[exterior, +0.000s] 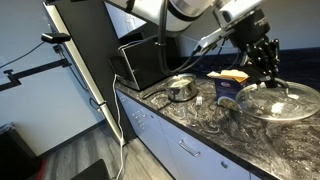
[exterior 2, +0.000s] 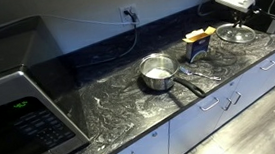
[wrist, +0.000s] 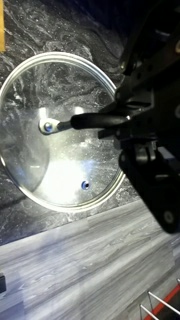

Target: Remove the lid from the pot

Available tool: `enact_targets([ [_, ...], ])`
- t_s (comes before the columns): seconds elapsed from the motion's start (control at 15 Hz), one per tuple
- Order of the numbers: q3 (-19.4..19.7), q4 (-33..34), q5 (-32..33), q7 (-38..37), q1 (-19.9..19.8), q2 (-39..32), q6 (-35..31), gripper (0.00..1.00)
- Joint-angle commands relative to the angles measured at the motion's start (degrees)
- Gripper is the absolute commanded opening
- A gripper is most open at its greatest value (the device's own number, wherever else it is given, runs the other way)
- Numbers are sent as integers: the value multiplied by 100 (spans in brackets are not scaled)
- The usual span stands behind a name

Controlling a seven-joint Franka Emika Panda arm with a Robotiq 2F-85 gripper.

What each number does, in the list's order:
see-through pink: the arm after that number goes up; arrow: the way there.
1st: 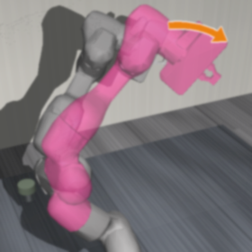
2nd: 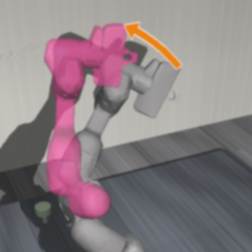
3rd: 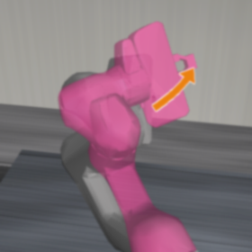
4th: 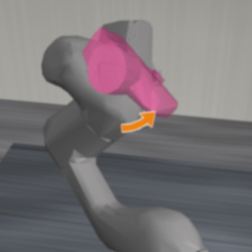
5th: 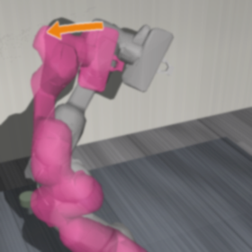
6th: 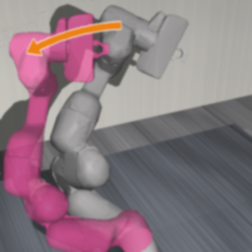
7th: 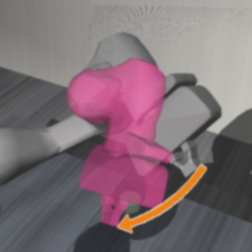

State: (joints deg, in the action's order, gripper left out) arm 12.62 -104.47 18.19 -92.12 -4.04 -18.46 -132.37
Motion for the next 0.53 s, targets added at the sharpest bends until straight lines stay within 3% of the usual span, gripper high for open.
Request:
enact_targets([
  [0.0, 210, 601, 51, -455, 65, -422, 264, 4],
  [0.47, 384, 1185, -119, -706, 17, -1022, 503, 4],
])
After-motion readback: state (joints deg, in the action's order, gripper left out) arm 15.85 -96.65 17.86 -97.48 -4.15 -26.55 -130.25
